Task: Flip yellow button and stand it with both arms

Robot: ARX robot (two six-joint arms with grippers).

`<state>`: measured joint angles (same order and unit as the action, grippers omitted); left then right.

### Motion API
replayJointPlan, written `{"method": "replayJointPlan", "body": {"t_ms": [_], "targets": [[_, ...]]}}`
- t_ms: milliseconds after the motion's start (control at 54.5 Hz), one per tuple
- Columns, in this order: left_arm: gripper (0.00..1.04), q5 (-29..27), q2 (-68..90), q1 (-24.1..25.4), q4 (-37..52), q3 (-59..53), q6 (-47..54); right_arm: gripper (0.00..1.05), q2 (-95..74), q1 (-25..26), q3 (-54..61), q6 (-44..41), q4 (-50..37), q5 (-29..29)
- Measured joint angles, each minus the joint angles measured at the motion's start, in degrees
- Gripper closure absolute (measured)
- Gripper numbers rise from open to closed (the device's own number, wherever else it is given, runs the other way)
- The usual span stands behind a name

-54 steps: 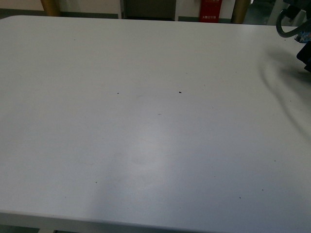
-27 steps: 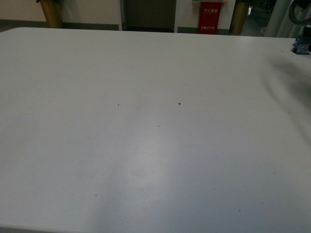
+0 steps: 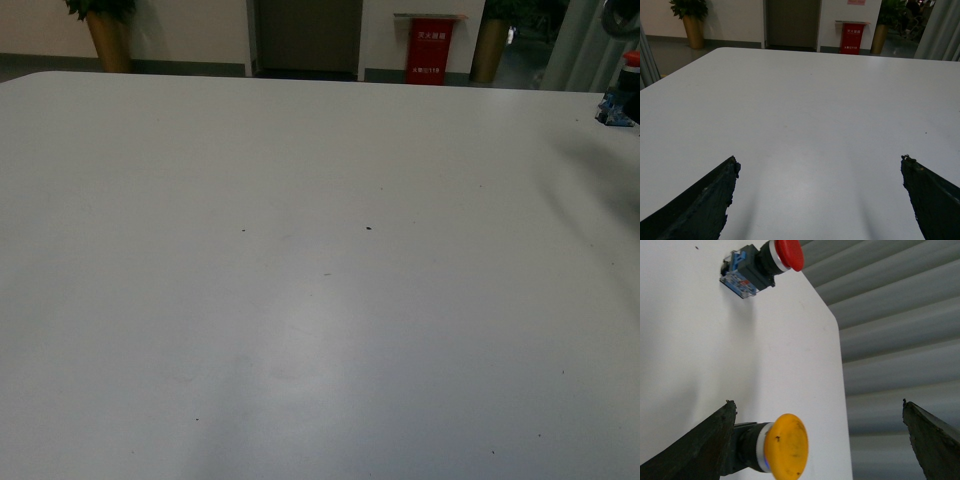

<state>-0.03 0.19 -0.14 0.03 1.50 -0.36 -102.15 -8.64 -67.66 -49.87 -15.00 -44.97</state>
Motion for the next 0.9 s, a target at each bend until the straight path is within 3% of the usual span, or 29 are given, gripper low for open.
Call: {"method": "replayJointPlan", "body": {"t_ms": [514,698,900], "targets": [[0.07,0.00,0.00,0.00,0.00,0.00,0.00,0.07,0.59,0.96,0.28,14.78,0.35,8.28],[0.07,0.00,0.00,0.00,0.00,0.00,0.00,0.07,1.11,0.59,-1.11,25.29,6.47,15.54],[0.07,0.00,0.00,0.00,0.00,0.00,0.00,0.07,2.60,-0.04,-1.73,34.93,4.63,22.14]]}}
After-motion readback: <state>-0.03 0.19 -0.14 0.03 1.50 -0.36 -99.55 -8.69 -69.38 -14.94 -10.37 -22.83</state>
